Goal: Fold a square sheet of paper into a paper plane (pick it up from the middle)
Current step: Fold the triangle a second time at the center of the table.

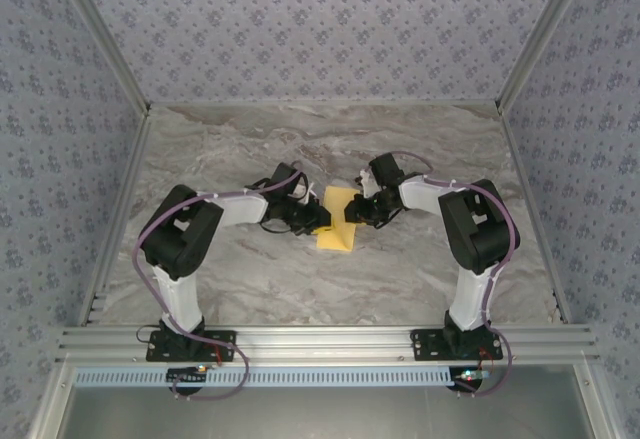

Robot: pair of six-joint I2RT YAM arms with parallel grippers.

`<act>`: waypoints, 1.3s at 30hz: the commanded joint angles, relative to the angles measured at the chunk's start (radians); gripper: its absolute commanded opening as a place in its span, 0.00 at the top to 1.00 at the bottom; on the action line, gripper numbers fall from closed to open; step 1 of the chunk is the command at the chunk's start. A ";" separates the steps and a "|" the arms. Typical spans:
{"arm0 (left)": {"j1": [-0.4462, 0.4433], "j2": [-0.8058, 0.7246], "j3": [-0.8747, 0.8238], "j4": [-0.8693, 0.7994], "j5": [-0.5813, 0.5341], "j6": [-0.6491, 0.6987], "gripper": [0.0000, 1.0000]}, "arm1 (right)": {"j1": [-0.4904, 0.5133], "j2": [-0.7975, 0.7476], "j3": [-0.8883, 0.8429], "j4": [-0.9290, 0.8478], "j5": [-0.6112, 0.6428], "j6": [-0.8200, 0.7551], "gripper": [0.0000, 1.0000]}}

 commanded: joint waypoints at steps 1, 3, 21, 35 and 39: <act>-0.006 -0.041 0.016 -0.036 -0.004 0.036 0.79 | 0.010 0.029 0.001 -0.068 0.021 -0.019 0.74; -0.009 -0.036 0.017 -0.007 0.021 0.025 0.78 | 0.010 0.030 0.002 -0.069 0.019 -0.020 0.74; -0.033 0.051 0.050 0.158 0.056 -0.061 0.85 | -0.019 -0.188 -0.069 0.008 0.100 0.099 0.73; -0.033 0.076 0.062 0.173 0.044 -0.073 0.85 | -0.023 -0.400 -0.273 0.132 0.027 0.142 0.48; -0.032 0.074 0.060 0.173 0.037 -0.076 0.85 | -0.007 -0.396 -0.321 0.209 0.004 0.187 0.47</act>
